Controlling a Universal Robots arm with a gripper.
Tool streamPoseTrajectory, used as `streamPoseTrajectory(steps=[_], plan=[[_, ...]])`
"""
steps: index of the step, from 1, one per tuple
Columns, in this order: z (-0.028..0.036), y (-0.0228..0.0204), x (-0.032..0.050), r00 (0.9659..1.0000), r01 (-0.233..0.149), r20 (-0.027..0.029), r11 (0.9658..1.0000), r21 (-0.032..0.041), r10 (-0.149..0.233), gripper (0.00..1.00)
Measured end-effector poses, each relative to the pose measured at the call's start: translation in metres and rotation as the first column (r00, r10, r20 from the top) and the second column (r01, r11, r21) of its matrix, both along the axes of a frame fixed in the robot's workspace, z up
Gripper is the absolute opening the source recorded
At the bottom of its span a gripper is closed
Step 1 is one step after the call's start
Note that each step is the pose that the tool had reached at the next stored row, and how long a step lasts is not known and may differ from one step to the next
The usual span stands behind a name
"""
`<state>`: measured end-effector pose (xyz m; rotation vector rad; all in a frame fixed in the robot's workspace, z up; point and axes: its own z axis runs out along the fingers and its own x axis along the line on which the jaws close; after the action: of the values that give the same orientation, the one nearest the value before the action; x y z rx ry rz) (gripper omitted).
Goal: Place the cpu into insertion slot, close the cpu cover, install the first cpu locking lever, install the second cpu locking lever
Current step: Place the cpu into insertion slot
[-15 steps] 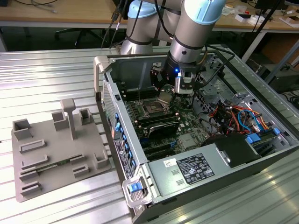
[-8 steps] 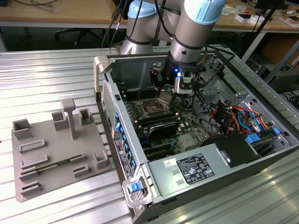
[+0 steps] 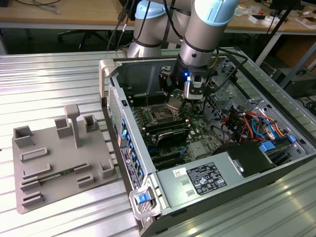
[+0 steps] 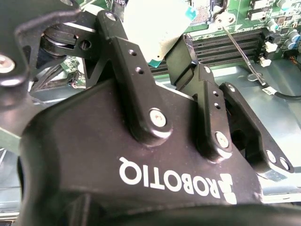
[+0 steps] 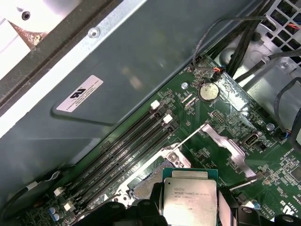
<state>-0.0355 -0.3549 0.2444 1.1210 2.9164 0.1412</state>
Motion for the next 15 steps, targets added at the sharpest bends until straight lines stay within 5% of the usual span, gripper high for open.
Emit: streamPoseTrajectory(steps=[15], plan=[[-0.0007, 0.0000, 0.0000, 0.9998, 0.018, 0.0000, 0.9998, 0.0000, -0.018, 0.55]])
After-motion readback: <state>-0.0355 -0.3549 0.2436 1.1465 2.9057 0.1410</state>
